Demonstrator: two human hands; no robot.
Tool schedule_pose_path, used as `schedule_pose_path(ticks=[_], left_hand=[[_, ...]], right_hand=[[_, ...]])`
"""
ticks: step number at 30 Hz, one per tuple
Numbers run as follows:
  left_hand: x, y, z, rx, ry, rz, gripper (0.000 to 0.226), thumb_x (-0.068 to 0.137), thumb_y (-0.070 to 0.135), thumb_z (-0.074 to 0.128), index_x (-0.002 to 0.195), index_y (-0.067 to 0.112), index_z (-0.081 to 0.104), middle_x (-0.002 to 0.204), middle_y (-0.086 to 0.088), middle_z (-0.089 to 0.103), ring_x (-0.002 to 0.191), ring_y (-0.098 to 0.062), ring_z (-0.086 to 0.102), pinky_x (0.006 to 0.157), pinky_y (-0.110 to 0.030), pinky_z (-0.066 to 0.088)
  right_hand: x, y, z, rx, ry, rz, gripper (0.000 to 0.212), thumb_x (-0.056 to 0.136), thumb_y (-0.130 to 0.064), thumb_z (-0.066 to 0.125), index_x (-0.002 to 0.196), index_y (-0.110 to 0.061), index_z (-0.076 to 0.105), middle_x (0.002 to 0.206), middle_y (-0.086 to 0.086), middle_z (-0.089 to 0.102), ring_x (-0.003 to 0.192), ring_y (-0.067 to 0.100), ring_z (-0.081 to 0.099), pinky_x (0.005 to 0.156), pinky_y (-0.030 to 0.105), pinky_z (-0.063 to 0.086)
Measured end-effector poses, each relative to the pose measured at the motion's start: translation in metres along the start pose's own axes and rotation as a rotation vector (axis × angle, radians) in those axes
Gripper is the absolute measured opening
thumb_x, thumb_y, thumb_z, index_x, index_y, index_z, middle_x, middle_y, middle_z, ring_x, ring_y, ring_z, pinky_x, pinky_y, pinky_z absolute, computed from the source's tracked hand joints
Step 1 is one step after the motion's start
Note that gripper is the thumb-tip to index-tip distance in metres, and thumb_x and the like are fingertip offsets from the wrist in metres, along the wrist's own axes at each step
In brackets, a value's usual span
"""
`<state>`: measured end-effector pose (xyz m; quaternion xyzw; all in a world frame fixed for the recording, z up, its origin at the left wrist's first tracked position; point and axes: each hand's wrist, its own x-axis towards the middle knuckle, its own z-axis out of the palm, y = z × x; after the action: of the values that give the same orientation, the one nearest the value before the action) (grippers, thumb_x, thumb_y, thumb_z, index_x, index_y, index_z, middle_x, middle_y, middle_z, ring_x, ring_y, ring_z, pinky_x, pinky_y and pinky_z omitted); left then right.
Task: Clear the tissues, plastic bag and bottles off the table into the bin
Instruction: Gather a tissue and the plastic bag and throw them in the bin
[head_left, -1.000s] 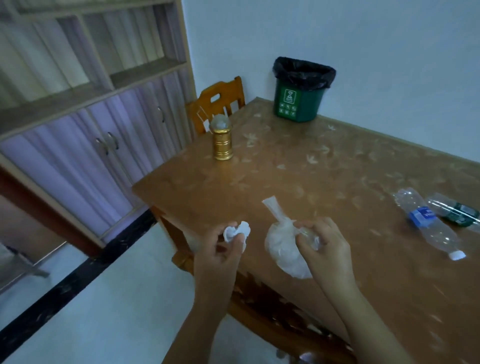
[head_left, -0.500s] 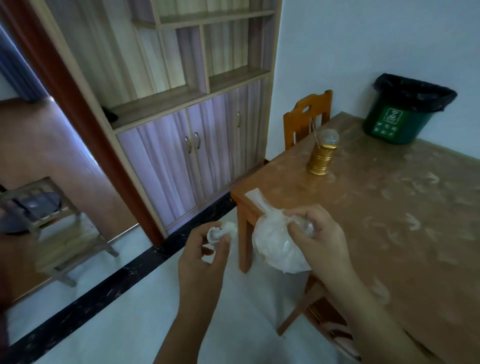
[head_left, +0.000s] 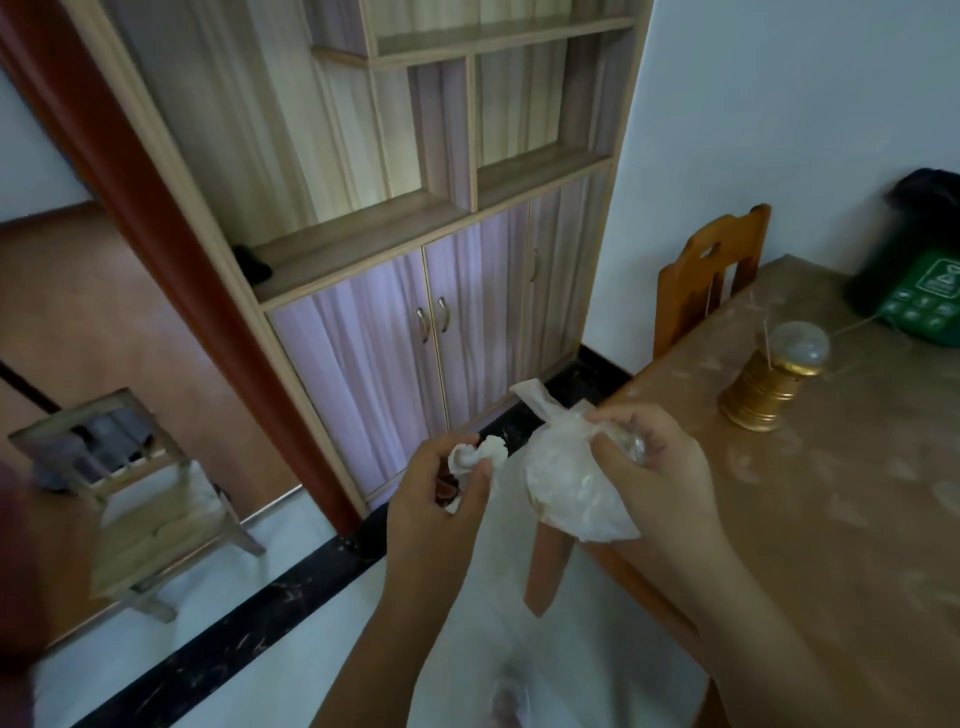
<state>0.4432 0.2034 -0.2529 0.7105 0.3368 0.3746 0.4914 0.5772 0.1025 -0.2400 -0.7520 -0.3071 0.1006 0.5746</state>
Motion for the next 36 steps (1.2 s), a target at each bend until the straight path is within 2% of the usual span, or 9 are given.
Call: schedule_pose_path(ticks=[2,7,10,13,19,23,29,33,36], left_hand=[[0.042,0.006,0.014,-0.001,-0.043,0.037,0.031,0.083,0.007,0.063,0.083,0.036,0.053,0.076,0.012,0.06,0.069,0.009,0.057,0.061,-0.006,0.043],[0.129,0.005,0.044,0.022,-0.087,0.126,0.028,0.083,0.006,0.062,0.086,0.033,0.054,0.076,0.015,0.06,0.07,0.012,0.057,0.059,-0.003,0.042],[0.168,-0.004,0.061,-0.032,-0.125,0.089,0.019,0.084,0.007,0.062,0.092,0.024,0.057,0.081,0.014,0.062,0.072,0.01,0.058,0.06,-0.004,0.043],[0.209,-0.018,0.077,-0.096,-0.166,0.048,0.024,0.085,0.012,0.063,0.088,0.034,0.057,0.081,0.017,0.066,0.074,0.005,0.06,0.062,-0.01,0.048],[0.313,-0.047,0.103,-0.156,-0.293,0.067,0.027,0.084,0.012,0.065,0.089,0.038,0.057,0.095,0.024,0.065,0.081,-0.001,0.064,0.07,-0.02,0.052],[0.391,-0.056,0.11,-0.21,-0.374,0.122,0.017,0.075,0.027,0.059,0.089,0.036,0.057,0.087,0.03,0.065,0.078,0.001,0.063,0.068,-0.015,0.05],[0.491,-0.063,0.138,-0.248,-0.498,0.216,0.016,0.075,0.025,0.058,0.087,0.036,0.057,0.085,0.031,0.065,0.076,0.004,0.062,0.067,-0.013,0.05],[0.517,-0.066,0.178,-0.328,-0.62,0.205,0.014,0.074,0.032,0.062,0.087,0.035,0.057,0.083,0.029,0.066,0.074,0.005,0.062,0.065,-0.012,0.048],[0.529,-0.067,0.215,-0.383,-0.684,0.194,0.018,0.069,0.043,0.059,0.086,0.036,0.059,0.084,0.025,0.067,0.074,0.003,0.062,0.065,-0.011,0.047]], right_hand=[[0.04,0.004,0.002,-0.032,0.033,-0.002,0.025,0.082,-0.005,0.059,0.084,-0.03,0.062,0.096,-0.002,0.061,0.088,0.0,0.052,0.065,-0.001,0.036],[0.125,0.007,0.005,-0.087,0.121,-0.006,0.022,0.081,-0.007,0.059,0.088,-0.027,0.061,0.099,-0.002,0.059,0.086,0.0,0.051,0.064,-0.003,0.034],[0.161,0.008,0.011,-0.126,0.153,0.002,0.024,0.081,-0.008,0.059,0.087,-0.032,0.059,0.097,-0.008,0.058,0.086,-0.001,0.05,0.064,0.0,0.035],[0.193,0.014,0.019,-0.146,0.199,0.008,0.03,0.081,-0.009,0.059,0.082,-0.038,0.057,0.094,-0.017,0.057,0.087,-0.011,0.049,0.064,-0.002,0.035],[0.268,0.03,0.052,-0.21,0.317,0.05,0.031,0.081,-0.011,0.061,0.08,-0.042,0.054,0.093,-0.015,0.058,0.088,-0.002,0.052,0.067,0.012,0.037],[0.328,0.029,0.08,-0.24,0.429,0.06,0.035,0.08,-0.008,0.062,0.078,-0.042,0.052,0.089,-0.011,0.059,0.087,0.001,0.054,0.068,0.008,0.038],[0.4,0.026,0.101,-0.267,0.573,0.085,0.031,0.078,-0.006,0.063,0.078,-0.036,0.055,0.088,-0.002,0.062,0.083,0.002,0.056,0.065,0.004,0.041],[0.425,0.034,0.091,-0.311,0.658,0.124,0.02,0.078,-0.005,0.063,0.085,-0.023,0.061,0.088,-0.004,0.062,0.085,-0.003,0.053,0.067,0.003,0.04],[0.441,0.042,0.074,-0.35,0.739,0.142,0.024,0.077,-0.004,0.062,0.083,-0.027,0.06,0.087,-0.012,0.06,0.085,-0.006,0.052,0.068,0.002,0.039]])
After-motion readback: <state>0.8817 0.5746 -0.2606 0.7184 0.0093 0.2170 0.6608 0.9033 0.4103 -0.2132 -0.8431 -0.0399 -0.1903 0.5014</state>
